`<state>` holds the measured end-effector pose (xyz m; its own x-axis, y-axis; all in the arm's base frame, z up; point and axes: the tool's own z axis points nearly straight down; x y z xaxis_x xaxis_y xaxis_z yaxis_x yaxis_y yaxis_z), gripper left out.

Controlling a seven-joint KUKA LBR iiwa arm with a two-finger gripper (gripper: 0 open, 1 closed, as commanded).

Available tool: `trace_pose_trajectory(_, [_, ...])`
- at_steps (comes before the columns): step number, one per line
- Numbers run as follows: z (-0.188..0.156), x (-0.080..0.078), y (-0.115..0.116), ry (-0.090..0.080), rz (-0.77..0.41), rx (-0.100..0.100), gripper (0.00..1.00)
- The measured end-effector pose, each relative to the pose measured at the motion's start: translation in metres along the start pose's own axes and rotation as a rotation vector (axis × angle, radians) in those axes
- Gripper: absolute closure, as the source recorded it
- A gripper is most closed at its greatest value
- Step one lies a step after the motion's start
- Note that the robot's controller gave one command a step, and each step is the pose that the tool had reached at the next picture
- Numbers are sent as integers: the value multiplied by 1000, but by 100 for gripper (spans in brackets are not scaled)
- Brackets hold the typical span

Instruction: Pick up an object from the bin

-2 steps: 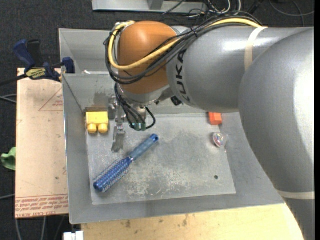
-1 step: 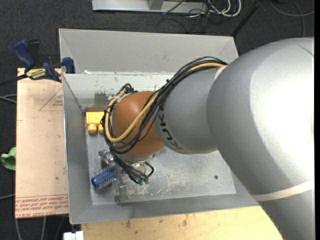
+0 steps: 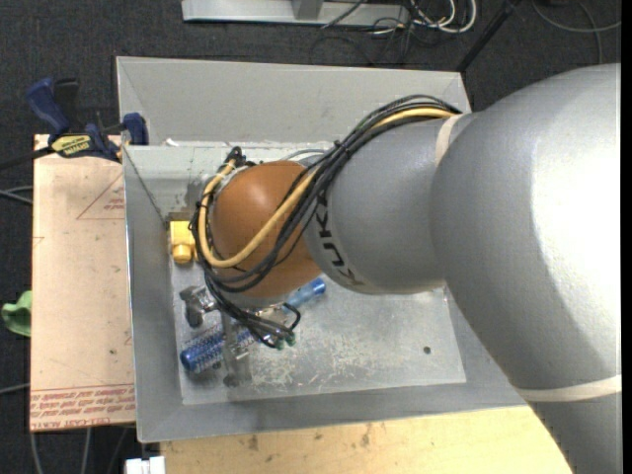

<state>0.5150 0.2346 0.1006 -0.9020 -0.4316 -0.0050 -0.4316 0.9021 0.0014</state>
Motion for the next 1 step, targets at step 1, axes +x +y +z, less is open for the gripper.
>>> trace_pose_trajectory(1, [1,6,-24,5,-19,1,0])
